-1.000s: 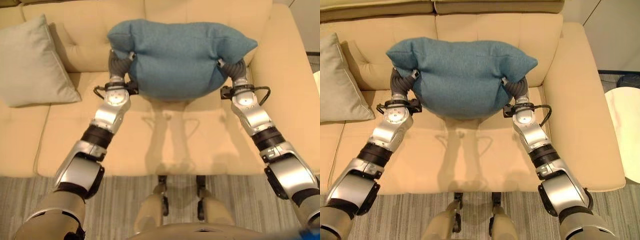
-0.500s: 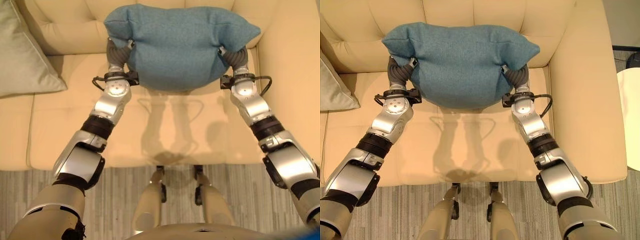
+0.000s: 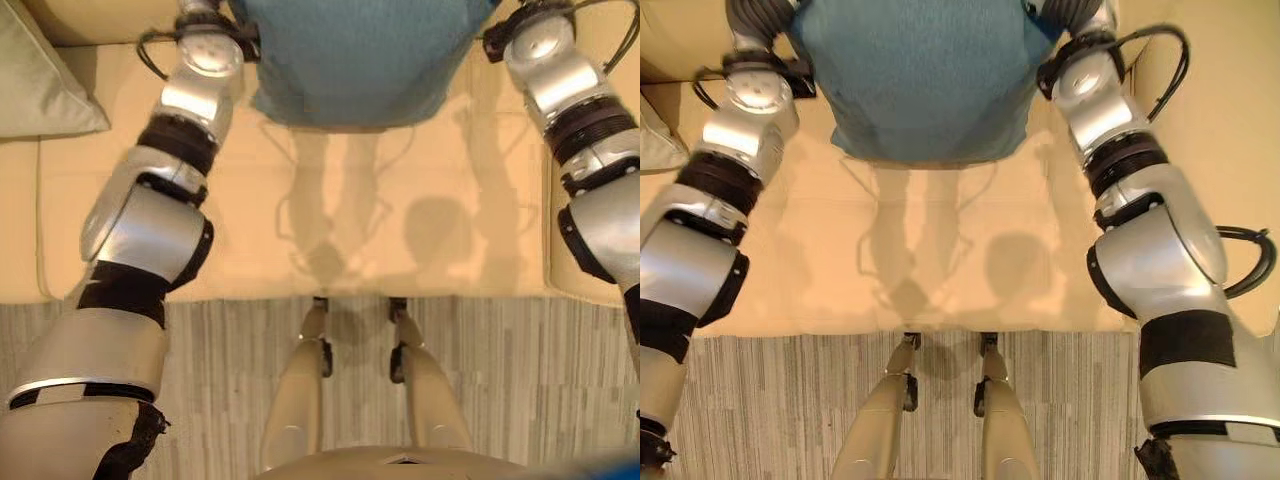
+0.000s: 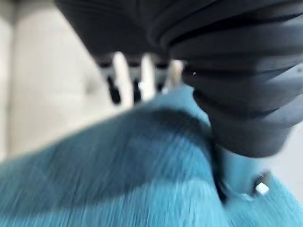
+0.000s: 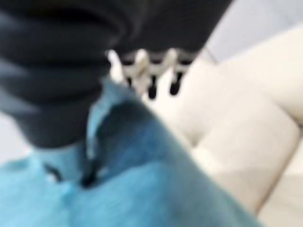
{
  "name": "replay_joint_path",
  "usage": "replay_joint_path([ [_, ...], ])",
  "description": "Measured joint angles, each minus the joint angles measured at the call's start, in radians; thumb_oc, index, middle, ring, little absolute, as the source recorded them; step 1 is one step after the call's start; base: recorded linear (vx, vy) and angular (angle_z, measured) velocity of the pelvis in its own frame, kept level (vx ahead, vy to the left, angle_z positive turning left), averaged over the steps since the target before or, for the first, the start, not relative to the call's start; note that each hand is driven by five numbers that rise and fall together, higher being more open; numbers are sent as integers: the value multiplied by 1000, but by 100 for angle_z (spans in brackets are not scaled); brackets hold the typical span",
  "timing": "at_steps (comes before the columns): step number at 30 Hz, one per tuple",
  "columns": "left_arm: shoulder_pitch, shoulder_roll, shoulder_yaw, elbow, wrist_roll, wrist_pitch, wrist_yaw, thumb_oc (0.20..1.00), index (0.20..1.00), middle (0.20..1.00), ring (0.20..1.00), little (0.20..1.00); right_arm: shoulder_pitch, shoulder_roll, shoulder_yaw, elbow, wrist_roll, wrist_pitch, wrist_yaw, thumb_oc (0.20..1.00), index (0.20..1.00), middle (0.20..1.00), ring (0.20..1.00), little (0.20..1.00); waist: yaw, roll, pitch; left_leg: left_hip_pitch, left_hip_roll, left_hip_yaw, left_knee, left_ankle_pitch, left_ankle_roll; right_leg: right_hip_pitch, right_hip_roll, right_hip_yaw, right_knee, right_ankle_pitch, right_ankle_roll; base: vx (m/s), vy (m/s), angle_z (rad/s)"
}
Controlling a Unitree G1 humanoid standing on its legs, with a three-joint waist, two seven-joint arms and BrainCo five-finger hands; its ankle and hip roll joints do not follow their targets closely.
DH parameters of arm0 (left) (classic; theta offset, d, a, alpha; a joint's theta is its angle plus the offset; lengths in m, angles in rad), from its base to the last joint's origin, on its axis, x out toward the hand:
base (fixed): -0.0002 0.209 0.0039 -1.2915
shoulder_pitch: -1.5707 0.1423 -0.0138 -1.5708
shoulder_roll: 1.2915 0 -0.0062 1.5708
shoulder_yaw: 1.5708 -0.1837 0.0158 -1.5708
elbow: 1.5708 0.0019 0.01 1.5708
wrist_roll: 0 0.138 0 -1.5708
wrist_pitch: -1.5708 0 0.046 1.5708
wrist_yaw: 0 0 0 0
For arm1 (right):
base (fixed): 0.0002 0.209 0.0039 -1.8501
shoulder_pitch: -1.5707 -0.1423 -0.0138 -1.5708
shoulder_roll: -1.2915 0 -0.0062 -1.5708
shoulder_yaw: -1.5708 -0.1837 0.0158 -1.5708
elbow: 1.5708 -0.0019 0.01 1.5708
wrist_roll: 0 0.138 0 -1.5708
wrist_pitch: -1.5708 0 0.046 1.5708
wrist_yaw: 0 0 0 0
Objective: Pick up all the scattered cushions and arrange them neatly on the sofa.
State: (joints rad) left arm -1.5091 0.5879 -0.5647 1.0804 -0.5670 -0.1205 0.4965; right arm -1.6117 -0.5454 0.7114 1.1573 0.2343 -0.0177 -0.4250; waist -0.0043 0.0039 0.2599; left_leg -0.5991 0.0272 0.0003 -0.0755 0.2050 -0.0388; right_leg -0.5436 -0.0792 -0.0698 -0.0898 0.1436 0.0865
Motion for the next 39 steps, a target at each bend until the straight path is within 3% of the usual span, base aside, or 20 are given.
replay_joint_path([
  [10, -4, 217, -12, 3, -2, -1, -61, 1000, 1000, 1000, 1000, 1000, -1, -224, 46, 19, -102, 40, 26, 1000, 1000, 1000, 1000, 1000, 27, 2, -1, 20, -7, -16, 7, 25, -21, 0, -11, -28, 55, -5, 6, 16, 4, 3],
  [13, 97, 280, 109, -39, -12, -17, -61, 1000, 1000, 1000, 1000, 1000, 48, -305, -10, -16, -101, 47, 22, 1000, 1000, 1000, 1000, 1000, 23, 2, -1, 25, -12, -16, 7, 25, -21, 7, -15, -28, 56, -5, 6, 0, 0, 0],
  [16, 367, 302, 207, -328, -10, -16, -59, 1000, 1000, 1000, 1000, 1000, 267, -410, -145, -221, -100, 56, 23, 1000, 1000, 1000, 1000, 1000, 25, 2, -1, 35, -13, -19, 9, 25, -21, 26, -11, -33, 56, -15, 12, 52, -58, 13],
  [17, 543, 282, 292, -537, -4, -33, -60, 1000, 1000, 1000, 1000, 1000, 448, -415, -295, -377, -100, 38, 23, 1000, 1000, 1000, 1000, 1000, 21, 2, -1, 54, -17, -25, 8, 25, -21, 49, -14, -33, 56, -23, 12, 25, -35, 15],
  [19, 671, 245, 293, -621, 13, -42, -61, 1000, 1000, 1000, 1000, 1000, 571, -396, -313, -421, -102, 37, 31, 1000, 1000, 1000, 1000, 1000, 24, 2, -1, 96, -22, -35, 6, 24, -21, 90, -19, -33, 55, -36, 9, 52, -24, 7],
  [21, 818, 228, 378, -758, 39, -46, -61, 1000, 1000, 1000, 1000, 1000, 713, -372, -412, -542, -111, 27, 35, 1000, 1000, 1000, 1000, 1000, 23, 2, -1, 128, -19, -37, 2, 8, -33, 117, -18, -33, 56, -41, 12, 123, -42, -5],
  [22, 943, 188, 446, -844, 72, -57, -71, 1000, 1000, 1000, 1000, 1000, 853, -332, -525, -617, -130, 12, 49, 1000, 1000, 1000, 1000, 1000, 26, 4, -1, 159, -11, -40, 6, -26, -41, 147, -8, -32, 58, -51, 18, 141, -59, 4],
  [23, 1180, 99, 543, -995, 112, -80, -83, 1000, 1000, 1000, 1000, 1000, 1117, -248, -695, -758, -150, -16, 52, 1000, 1000, 1000, 1000, 1000, 21, -1, -2, 236, -14, -50, 2, -41, -29, 232, -12, -41, 51, -65, 7, 101, -33, 14],
  [27, 1465, -20, 603, -959, 159, -54, -115, 1000, 1000, 1000, 1000, 1000, 1401, -139, -787, -693, -194, -7, 84, 1000, 1000, 1000, 1000, 1000, 24, -6, -63, 327, -13, -62, -10, -81, -27, 328, -10, -54, 44, -96, 1, 91, -41, 9],
  [31, 1532, -92, 582, -832, 197, 7, -177, 1000, 1000, 1000, 1000, 1000, 1483, -68, -751, -595, -238, 3, 146, 1000, 1000, 1000, 1000, 1000, 24, -7, -89, 354, -8, -66, -13, -80, -24, 370, -7, -57, 13, -85, 1, 72, -31, 3],
  [34, 1561, -139, 524, -589, 297, 29, -257, 1000, 1000, 1000, 1000, 1000, 1514, -9, -690, -432, -282, -13, 196, 1000, 1000, 1000, 1000, 1000, 18, 4, -112, 433, -9, -69, -16, -91, -19, 458, -9, -73, -4, -89, 8, 75, 7, 6],
  [36, 1569, -243, 532, -219, 344, 45, -292, 1000, 1000, 1000, 1000, 1000, 1533, 72, -643, -232, -299, -8, 228, 1000, 1000, 1000, 1000, 1000, 18, 8, -174, 488, -10, -67, -16, -103, -13, 513, -7, -76, -7, -107, 14, 37, 26, 2],
  [38, 1570, -291, 516, 20, 397, 90, -316, 1000, 1000, 1000, 1000, 1000, 1532, 116, -598, -87, -303, -6, 252, 1000, 1000, 1000, 1000, 1000, 10, 5, -203, 513, -9, -68, -16, -109, -10, 539, -9, -80, -7, -116, 5, 10, 14, 2],
  [39, 1578, -301, 517, 54, 405, 108, -318, 1000, 1000, 1000, 1000, 1000, 1534, 121, -579, -63, -309, 4, 261, 1000, 1000, 1000, 1000, 1000, 12, 4, -208, 513, -6, -68, -16, -110, -8, 539, -6, -80, -7, -117, 4, 20, 33, 4],
])
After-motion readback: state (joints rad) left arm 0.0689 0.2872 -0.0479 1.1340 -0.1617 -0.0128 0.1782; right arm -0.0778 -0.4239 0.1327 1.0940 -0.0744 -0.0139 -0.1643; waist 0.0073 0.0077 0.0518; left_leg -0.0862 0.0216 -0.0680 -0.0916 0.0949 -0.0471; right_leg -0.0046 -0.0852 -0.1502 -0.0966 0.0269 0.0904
